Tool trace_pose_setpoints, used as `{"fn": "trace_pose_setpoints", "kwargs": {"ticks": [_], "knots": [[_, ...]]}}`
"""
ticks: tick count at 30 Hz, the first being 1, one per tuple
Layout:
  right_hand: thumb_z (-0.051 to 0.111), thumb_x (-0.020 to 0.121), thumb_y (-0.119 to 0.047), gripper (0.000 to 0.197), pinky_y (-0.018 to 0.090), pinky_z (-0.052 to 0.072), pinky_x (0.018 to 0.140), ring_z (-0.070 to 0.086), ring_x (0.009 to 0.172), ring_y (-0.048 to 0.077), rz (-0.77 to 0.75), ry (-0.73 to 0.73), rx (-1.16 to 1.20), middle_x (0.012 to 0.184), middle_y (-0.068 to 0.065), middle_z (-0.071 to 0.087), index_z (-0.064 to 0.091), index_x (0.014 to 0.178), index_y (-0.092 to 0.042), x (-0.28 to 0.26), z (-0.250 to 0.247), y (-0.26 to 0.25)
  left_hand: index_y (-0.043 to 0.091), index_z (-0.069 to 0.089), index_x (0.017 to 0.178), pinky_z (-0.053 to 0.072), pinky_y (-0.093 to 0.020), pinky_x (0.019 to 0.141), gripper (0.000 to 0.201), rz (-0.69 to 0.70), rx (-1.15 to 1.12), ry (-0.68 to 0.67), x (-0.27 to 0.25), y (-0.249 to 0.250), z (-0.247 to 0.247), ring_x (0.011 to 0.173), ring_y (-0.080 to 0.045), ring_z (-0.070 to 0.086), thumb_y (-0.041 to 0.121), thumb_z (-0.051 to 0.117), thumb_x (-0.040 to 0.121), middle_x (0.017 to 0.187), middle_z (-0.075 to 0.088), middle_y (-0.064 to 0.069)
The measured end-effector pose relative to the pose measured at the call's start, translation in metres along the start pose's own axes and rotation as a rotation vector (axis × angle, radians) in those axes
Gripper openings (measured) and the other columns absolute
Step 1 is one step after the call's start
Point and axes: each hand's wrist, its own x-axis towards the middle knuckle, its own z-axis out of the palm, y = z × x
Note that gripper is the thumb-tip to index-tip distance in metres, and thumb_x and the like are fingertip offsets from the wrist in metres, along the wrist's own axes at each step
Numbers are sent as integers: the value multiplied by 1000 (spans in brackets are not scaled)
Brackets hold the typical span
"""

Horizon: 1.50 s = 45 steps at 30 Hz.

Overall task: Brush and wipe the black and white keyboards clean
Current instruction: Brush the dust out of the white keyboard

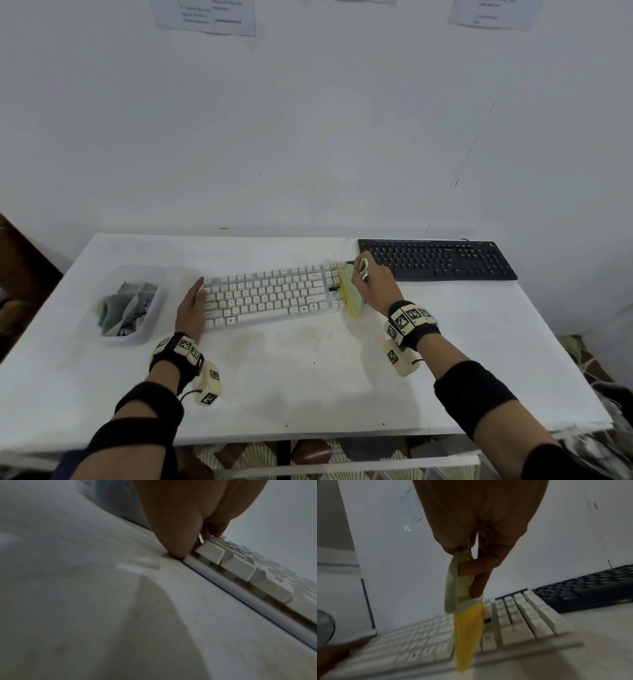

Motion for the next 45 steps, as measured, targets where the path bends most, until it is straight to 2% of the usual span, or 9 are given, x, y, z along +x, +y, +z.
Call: {"fn": "trace_pose_setpoints", "kwargs": {"ticks": [3, 7, 10, 16, 20, 27, 34, 38, 45], "knots": [[55, 98, -16, 8, 29, 43, 47, 49, 47, 15, 38, 31, 11, 66, 3, 59, 47, 97, -17, 11, -10, -5, 24, 53, 150, 36, -41, 120, 40, 3, 9, 5, 0, 1, -1, 140, -24, 49, 25, 45, 110, 153, 51, -6], [52, 103, -30, 10, 39, 54, 50, 63, 54, 23, 30, 163, 58, 71, 9, 64, 46, 103, -23, 26, -11, -13, 25, 53, 150, 38, -43, 119, 40, -2, -4, 3, 0, 1, 0, 138, -25, 50, 26, 45, 110, 153, 52, -6], [49, 105, -38, 16, 36, 48, 51, 61, 53, 24, -38, 148, 21, 67, 11, 63, 44, 105, -22, 29, 2, -20, 26, 54, 149, 39, -43, 118, 40, -10, -3, 12, 0, -1, -1, 137, -25, 52, 27, 46, 110, 151, 54, -6], [52, 101, -17, 10, 30, 39, 50, 45, 45, 15, -39, 15, -30, 59, 3, 54, 43, 100, -19, 24, 12, -22, 21, 52, 151, 35, -38, 119, 41, 9, 21, 14, -2, 3, 0, 140, -24, 48, 23, 45, 111, 153, 51, -6], [58, 96, -14, 11, 36, 48, 58, 58, 59, 27, 0, -68, -58, 73, 10, 63, 48, 98, -13, 22, 2, -25, 21, 53, 150, 36, -39, 119, 40, 13, 20, 9, -2, 3, 0, 140, -25, 49, 23, 45, 110, 153, 51, -7], [52, 103, -23, 9, 30, 46, 50, 60, 50, 23, 6, 159, 28, 65, 10, 63, 46, 104, -16, 28, 0, -30, 20, 52, 151, 35, -33, 117, 41, 17, 24, 3, -4, 6, 0, 141, -24, 47, 22, 43, 111, 154, 50, -7], [54, 99, -14, 11, 19, 34, 51, 47, 46, 12, -30, -11, -61, 62, 1, 57, 44, 99, -17, 16, 10, -20, 22, 52, 151, 36, -35, 118, 41, 12, 16, 3, -4, 4, -1, 141, -24, 48, 23, 44, 111, 154, 50, -6], [55, 97, -13, 9, 31, 42, 55, 51, 54, 20, 18, -26, -50, 70, 10, 61, 46, 98, -14, 22, -3, -23, 23, 52, 150, 37, -32, 115, 40, 4, 2, 6, -4, 5, 0, 139, -23, 49, 23, 44, 111, 154, 50, -6], [49, 105, -24, 11, 33, 41, 52, 52, 50, 18, -6, 88, -34, 63, 5, 57, 43, 106, -16, 26, 7, -30, 21, 53, 150, 37, -32, 115, 40, -5, -5, 13, -2, 4, 0, 138, -24, 50, 22, 45, 110, 153, 52, -6]]}}
